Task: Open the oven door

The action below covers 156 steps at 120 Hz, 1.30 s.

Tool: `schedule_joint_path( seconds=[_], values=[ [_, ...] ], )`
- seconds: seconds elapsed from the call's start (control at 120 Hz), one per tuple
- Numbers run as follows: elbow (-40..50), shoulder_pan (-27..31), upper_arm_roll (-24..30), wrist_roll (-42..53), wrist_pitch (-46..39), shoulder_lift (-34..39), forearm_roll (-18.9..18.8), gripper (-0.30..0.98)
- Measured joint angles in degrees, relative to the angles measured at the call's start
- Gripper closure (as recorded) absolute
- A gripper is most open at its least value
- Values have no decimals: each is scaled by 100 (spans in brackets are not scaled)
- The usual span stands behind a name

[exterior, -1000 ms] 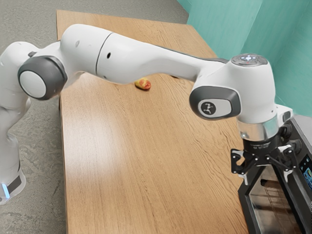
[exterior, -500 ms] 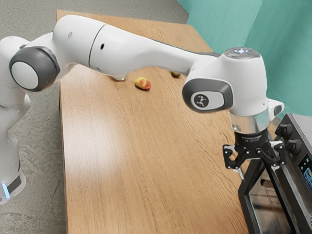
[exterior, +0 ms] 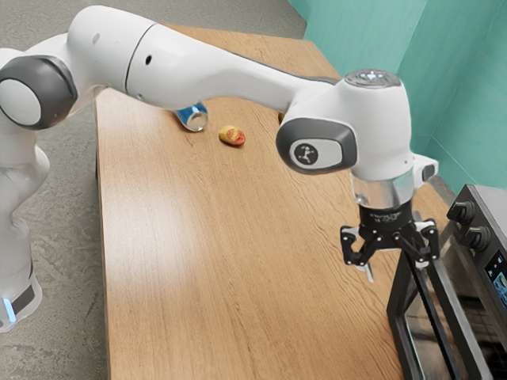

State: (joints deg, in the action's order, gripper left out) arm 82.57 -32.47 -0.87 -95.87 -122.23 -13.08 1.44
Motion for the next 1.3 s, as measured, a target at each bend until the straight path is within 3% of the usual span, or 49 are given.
schedule_joint_path(
  seconds=[0.908, 1.142, 1.242, 1.3],
  values=[
    [1412, -66, -81, -55, -380, 1066, 177, 23],
    [1507, 27, -30, -130, -395, 1511, 30, 22],
    [1402, 49, 1, -163, -303, 1578, -95, 12],
    [1127, 44, -24, -357, -25, 1595, 64, 8]
  ],
)
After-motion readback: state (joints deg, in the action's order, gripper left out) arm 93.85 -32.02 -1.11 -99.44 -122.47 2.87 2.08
